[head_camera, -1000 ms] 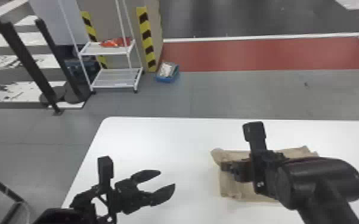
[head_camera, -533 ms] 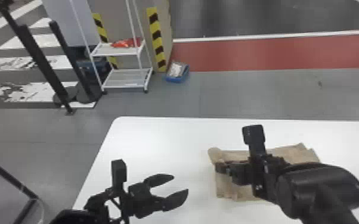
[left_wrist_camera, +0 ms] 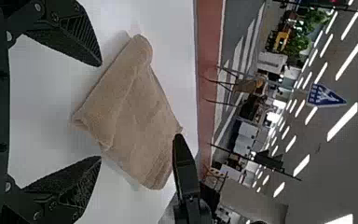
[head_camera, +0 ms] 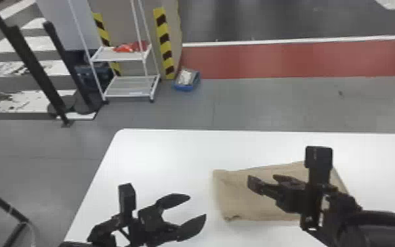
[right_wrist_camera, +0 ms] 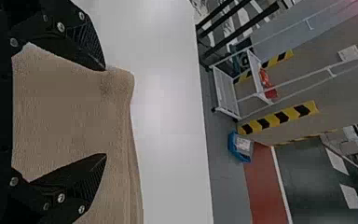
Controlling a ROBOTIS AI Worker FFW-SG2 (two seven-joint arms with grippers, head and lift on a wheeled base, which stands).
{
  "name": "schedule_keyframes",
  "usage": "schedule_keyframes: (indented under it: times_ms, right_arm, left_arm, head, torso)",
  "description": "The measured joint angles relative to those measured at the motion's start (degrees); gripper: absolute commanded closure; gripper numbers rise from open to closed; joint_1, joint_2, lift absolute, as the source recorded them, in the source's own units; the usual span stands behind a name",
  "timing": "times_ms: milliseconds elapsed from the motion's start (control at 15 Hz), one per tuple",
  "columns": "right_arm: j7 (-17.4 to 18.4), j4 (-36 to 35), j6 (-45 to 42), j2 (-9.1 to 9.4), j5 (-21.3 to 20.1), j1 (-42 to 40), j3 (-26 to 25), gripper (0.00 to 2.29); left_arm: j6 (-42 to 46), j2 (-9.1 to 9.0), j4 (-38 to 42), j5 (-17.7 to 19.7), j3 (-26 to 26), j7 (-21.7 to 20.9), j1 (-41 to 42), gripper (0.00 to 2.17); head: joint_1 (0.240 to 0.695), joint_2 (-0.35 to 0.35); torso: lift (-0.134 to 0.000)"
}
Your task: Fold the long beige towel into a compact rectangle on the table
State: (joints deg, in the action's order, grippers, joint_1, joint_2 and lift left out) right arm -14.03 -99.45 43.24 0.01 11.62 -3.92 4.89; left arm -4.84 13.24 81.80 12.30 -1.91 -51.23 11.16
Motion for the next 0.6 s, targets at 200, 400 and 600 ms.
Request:
schedule_keyframes:
  times_ms: [200, 400, 600]
  right_arm:
    - [0.2, -7.5, -1.8, 0.0, -2.5, -7.2, -9.8, 0.06]
    - [0.9, -10.6, -4.1, 0.0, -2.7, -11.9, -19.9, 0.06]
    - [1.0, -10.9, -5.3, -0.01, -2.5, -13.9, -27.3, 0.06]
  left_arm:
    - [10.7, 0.18, -3.4, -2.0, -4.5, 3.2, 0.2, 0.2]
    - [18.0, 0.01, -6.6, -5.5, -9.0, 7.4, -0.2, 0.21]
    - [19.8, -0.12, -7.4, -5.9, -11.4, 10.8, -0.3, 0.21]
  head:
    - [0.695, -0.094]
    - [0.695, -0.236]
    - [0.695, -0.35]
  torso:
    - [0.0]
    - [0.0]
    - [0.0]
